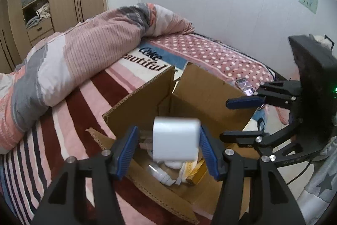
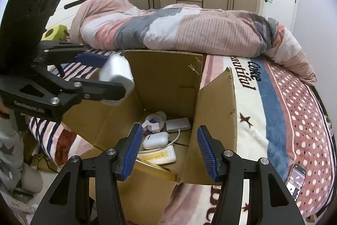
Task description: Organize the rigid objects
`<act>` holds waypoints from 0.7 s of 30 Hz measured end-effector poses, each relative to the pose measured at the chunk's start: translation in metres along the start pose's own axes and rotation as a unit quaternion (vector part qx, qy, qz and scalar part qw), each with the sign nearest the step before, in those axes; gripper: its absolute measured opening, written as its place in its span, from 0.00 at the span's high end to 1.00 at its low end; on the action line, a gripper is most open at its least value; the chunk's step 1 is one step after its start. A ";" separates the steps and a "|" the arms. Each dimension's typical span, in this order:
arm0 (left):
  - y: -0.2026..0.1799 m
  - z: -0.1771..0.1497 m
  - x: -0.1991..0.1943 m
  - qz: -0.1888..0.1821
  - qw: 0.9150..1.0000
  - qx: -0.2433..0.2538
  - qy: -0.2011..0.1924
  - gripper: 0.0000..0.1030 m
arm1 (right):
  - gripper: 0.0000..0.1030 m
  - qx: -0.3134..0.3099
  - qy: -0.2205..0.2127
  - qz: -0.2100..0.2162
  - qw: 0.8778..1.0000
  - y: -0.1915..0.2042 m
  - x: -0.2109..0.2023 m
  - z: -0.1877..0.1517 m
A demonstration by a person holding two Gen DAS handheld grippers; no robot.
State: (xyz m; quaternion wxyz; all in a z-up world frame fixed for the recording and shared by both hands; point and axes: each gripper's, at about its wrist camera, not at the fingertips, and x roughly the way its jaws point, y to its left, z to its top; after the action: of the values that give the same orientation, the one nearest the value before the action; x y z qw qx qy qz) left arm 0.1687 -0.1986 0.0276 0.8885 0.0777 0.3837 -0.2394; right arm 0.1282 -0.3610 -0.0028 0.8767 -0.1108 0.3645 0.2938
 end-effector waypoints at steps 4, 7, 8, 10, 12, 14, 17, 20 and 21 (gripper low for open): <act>0.004 -0.001 -0.008 0.004 1.000 -0.011 -0.018 0.25 | 0.51 -0.005 0.003 0.001 1.000 0.001 0.003 -0.001; 0.010 -0.006 -0.019 0.011 0.999 -0.025 -0.030 0.18 | 0.51 -0.007 0.000 0.005 1.000 0.004 0.004 0.001; 0.014 -0.008 -0.024 0.014 0.999 -0.031 -0.035 0.16 | 0.51 -0.007 -0.002 0.007 1.000 0.005 0.004 0.001; 0.019 -0.015 -0.036 0.028 0.998 -0.040 -0.049 0.10 | 0.45 -0.008 -0.006 0.012 1.000 0.008 0.004 0.003; 0.021 -0.021 -0.047 0.047 0.996 -0.048 -0.062 0.04 | 0.37 -0.012 -0.016 0.020 1.000 0.013 0.002 0.006; 0.024 -0.030 -0.064 0.076 0.992 -0.058 -0.084 0.01 | 0.31 -0.019 -0.028 0.031 0.999 0.018 -0.002 0.009; 0.026 -0.044 -0.084 0.125 0.983 -0.074 -0.108 0.01 | 0.08 -0.031 -0.059 0.048 0.997 0.027 -0.009 0.015; 0.031 -0.059 -0.100 0.170 0.972 -0.100 -0.126 0.01 | 0.00 -0.047 -0.089 0.058 0.993 0.038 -0.015 0.022; 0.034 -0.063 -0.103 0.179 0.969 -0.108 -0.130 0.01 | 0.00 -0.061 -0.100 0.064 0.991 0.045 -0.018 0.024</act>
State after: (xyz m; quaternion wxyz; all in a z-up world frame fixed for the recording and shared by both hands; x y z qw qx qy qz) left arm 0.0838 -0.1111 0.0564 0.9622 0.0171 0.2685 -0.0416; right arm 0.1052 -0.3230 0.0280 0.8796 -0.1105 0.2632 0.3806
